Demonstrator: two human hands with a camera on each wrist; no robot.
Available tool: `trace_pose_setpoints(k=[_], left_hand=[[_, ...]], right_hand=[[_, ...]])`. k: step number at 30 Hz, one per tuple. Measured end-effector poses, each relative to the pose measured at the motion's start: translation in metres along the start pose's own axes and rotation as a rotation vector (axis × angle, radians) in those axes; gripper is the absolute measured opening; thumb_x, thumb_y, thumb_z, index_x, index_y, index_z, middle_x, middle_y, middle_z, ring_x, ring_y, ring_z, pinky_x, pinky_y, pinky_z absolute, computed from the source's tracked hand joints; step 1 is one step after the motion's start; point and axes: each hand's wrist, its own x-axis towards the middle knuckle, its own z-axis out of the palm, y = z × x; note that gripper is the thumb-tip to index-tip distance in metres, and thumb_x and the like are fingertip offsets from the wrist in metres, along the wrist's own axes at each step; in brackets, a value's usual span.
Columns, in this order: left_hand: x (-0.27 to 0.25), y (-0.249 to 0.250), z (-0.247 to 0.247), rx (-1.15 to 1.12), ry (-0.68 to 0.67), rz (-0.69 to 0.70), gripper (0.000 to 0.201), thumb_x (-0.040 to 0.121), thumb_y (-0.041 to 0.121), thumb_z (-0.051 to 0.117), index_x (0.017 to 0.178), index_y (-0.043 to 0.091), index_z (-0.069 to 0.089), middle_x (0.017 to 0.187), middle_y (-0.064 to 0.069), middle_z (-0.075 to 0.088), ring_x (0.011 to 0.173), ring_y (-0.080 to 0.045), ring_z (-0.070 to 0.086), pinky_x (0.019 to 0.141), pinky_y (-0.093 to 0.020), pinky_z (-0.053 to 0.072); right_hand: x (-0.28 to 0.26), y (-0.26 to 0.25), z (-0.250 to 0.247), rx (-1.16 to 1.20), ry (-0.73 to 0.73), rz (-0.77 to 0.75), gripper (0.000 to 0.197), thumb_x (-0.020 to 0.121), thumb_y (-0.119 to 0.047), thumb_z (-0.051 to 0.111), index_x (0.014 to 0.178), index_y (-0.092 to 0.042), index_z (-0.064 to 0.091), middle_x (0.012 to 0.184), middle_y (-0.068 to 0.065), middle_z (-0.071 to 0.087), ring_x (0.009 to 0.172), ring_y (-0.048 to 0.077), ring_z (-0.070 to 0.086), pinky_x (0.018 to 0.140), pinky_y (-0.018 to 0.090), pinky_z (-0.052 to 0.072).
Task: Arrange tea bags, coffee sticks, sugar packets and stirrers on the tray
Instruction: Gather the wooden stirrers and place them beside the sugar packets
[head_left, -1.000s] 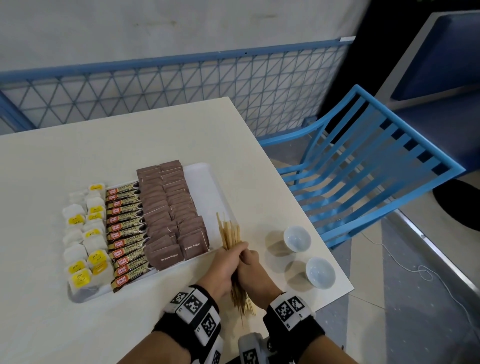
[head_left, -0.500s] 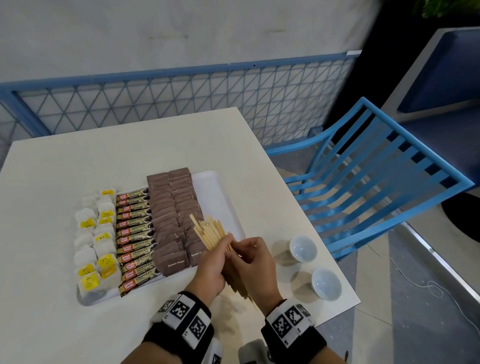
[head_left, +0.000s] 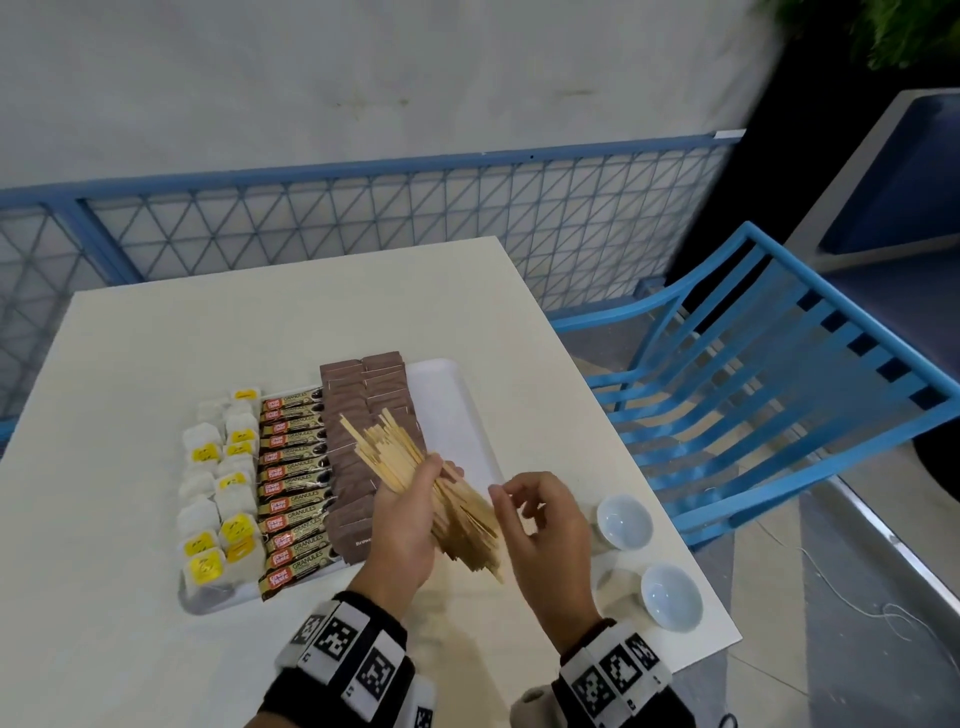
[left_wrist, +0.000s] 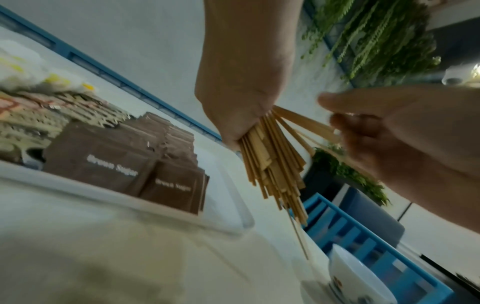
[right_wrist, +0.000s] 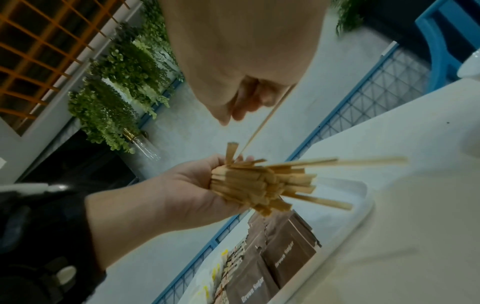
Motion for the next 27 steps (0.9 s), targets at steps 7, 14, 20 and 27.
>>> trace_pose_setpoints(k=[7, 14, 20, 27], left_hand=[[0.005, 0.023, -0.013, -0.055, 0.104, 0.203, 0.014, 0.085, 0.022, 0.065, 0.097, 0.018, 0.06, 0.089, -0.007, 0.071, 0.086, -0.024, 0.067, 0.09, -0.049, 0.052], [-0.015, 0.031, -0.001, -0.091, 0.093, 0.33, 0.012, 0.088, 0.011, 0.062, 0.08, 0.021, 0.062, 0.071, 0.0, 0.067, 0.08, -0.02, 0.063, 0.085, -0.043, 0.05], [-0.021, 0.028, -0.007, -0.037, 0.082, 0.352, 0.01, 0.084, 0.009, 0.066, 0.092, 0.015, 0.064, 0.087, -0.007, 0.07, 0.093, -0.027, 0.066, 0.093, -0.054, 0.049], [-0.022, 0.039, -0.014, -0.012, 0.156, 0.428, 0.038, 0.068, 0.046, 0.076, 0.094, 0.02, 0.068, 0.087, 0.001, 0.073, 0.089, -0.022, 0.067, 0.093, -0.053, 0.048]], right_hand=[[0.02, 0.003, -0.005, 0.005, -0.319, 0.335, 0.03, 0.095, -0.041, 0.04, 0.118, -0.024, 0.049, 0.119, -0.006, 0.053, 0.108, 0.007, 0.05, 0.086, 0.019, 0.038], [0.018, -0.022, 0.016, 0.188, -0.644, 0.558, 0.044, 0.097, -0.05, 0.023, 0.117, -0.019, 0.047, 0.106, -0.008, 0.056, 0.097, 0.003, 0.053, 0.085, 0.019, 0.043], [0.026, -0.041, 0.018, 0.433, -0.742, 0.666, 0.023, 0.1, -0.041, 0.02, 0.11, -0.039, 0.041, 0.099, -0.028, 0.052, 0.086, -0.016, 0.056, 0.061, 0.0, 0.043], [0.023, -0.03, 0.031, 0.435, -0.765, 0.736, 0.051, 0.096, -0.053, 0.021, 0.129, -0.023, 0.047, 0.121, -0.004, 0.06, 0.11, 0.012, 0.059, 0.094, 0.026, 0.045]])
